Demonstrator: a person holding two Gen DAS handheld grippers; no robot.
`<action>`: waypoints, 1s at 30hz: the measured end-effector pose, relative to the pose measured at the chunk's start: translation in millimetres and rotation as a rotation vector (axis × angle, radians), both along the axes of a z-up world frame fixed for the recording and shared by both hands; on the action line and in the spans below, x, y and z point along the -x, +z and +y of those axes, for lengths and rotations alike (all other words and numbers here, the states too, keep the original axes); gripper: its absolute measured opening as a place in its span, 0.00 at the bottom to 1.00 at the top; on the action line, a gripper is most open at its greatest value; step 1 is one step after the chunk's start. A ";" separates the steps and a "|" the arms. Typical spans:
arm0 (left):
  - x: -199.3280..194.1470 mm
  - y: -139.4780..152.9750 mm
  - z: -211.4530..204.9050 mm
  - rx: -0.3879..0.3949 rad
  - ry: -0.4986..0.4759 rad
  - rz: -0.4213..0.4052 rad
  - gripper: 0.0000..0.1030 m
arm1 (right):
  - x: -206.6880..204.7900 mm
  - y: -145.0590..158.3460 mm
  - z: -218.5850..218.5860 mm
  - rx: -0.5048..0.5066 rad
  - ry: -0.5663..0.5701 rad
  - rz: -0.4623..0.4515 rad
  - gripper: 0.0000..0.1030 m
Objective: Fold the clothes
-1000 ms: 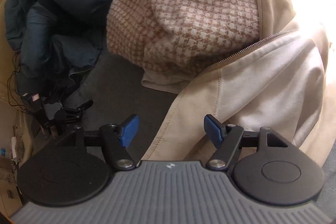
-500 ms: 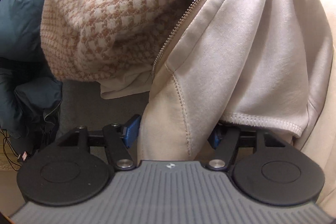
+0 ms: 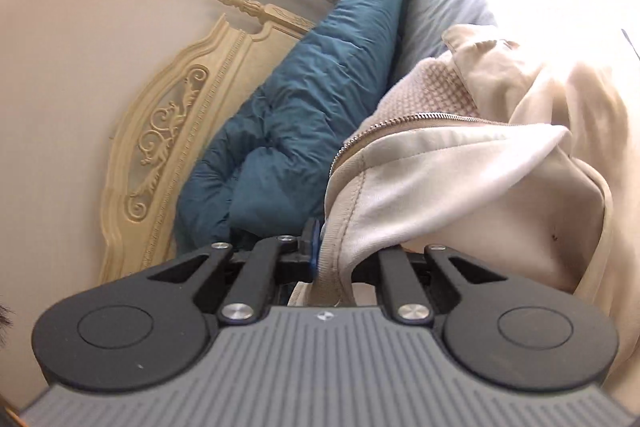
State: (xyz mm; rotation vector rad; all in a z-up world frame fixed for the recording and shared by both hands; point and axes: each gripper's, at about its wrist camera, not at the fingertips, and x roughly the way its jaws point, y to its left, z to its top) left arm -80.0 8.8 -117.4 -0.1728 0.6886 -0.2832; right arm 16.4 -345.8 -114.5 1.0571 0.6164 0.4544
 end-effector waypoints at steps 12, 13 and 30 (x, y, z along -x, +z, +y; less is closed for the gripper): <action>70.4 216.5 -51.4 -0.007 -0.027 -0.406 0.13 | 174.7 218.2 -100.6 -0.021 -0.080 -0.434 0.09; 76.9 234.2 -54.4 -0.007 -0.028 -0.440 0.13 | 189.1 235.8 -106.4 -0.011 -0.090 -0.470 0.09; 224.2 355.8 -115.0 -0.022 -0.131 -0.699 0.13 | 387.9 361.6 -165.8 0.143 -0.149 -0.845 0.08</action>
